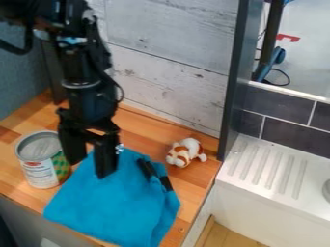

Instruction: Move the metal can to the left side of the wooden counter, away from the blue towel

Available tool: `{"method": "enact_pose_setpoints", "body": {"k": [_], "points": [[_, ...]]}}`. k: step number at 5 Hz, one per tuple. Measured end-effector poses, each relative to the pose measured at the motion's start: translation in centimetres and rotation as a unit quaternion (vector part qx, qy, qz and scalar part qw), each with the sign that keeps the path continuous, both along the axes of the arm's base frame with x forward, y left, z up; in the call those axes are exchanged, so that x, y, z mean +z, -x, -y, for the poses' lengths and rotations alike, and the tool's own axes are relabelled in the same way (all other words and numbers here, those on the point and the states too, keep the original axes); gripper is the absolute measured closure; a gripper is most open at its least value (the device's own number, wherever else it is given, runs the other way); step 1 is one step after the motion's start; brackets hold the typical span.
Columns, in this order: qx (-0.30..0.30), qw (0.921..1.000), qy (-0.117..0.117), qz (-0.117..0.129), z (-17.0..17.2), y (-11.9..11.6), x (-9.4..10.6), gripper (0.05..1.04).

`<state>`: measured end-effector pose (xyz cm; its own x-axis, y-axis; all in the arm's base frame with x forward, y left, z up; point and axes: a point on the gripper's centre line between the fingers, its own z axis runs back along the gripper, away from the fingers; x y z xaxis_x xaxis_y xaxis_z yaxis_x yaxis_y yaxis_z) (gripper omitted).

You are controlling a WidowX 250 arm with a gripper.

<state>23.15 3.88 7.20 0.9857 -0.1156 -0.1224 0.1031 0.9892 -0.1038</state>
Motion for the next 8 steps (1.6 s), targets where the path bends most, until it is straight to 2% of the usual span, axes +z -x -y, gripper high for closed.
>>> {"method": "enact_pose_setpoints", "body": {"k": [3, 4, 5, 6, 7, 8], "points": [[0.056, 0.9974, 0.017, -0.042, -4.7, 0.6, -3.0, 0.083], [0.083, 0.9953, -0.012, -0.050, -7.8, 0.5, -2.8, 0.083], [0.117, 0.9917, -0.048, -0.024, -11.6, 0.3, -1.8, 0.083], [0.143, 0.9880, -0.058, -0.010, -14.7, 0.1, -1.6, 0.083], [0.155, 0.9856, -0.066, -0.011, -16.1, 0.2, -1.3, 0.083], [0.154, 0.9860, -0.064, -0.017, -15.9, 0.3, -1.2, 0.083]]}}
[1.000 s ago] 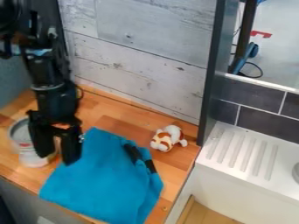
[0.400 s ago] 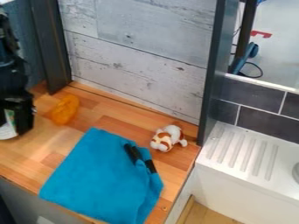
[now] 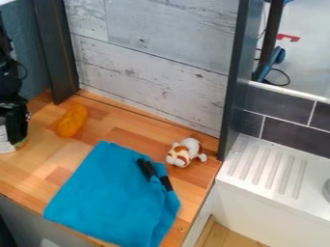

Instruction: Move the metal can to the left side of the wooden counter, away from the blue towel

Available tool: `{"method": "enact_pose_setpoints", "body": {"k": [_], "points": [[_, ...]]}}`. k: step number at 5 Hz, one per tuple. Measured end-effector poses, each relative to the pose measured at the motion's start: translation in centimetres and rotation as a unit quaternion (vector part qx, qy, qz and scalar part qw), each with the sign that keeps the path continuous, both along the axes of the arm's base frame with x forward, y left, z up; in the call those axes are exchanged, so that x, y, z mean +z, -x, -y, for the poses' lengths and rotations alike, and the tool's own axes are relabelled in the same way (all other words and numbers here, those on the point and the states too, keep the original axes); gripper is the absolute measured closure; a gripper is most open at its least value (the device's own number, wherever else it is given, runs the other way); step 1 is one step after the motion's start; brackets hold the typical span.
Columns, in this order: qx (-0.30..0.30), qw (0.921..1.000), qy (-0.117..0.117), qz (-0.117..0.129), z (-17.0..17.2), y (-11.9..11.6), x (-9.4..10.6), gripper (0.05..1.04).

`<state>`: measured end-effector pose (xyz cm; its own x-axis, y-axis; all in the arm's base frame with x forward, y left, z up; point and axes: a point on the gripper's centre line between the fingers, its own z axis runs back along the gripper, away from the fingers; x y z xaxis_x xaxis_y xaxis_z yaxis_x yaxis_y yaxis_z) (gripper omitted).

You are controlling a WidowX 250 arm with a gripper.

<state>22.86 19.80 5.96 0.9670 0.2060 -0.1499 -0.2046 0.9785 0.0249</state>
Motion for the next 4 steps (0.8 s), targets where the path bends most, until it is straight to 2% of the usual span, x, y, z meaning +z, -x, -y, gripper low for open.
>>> {"method": "enact_pose_setpoints", "body": {"k": [1, 2, 3, 4], "points": [[-0.001, 1.0000, 0.007, -0.004, 0.9, 0.6, 0.0, 0.083], [-0.015, 0.9998, 0.000, 0.015, 2.6, 0.8, 2.5, 0.083], [-0.016, 0.9988, -0.014, 0.044, 4.2, 1.7, 5.5, 0.083], [-0.044, 0.9976, -0.038, 0.038, 6.0, 1.9, 6.4, 0.083]]}}
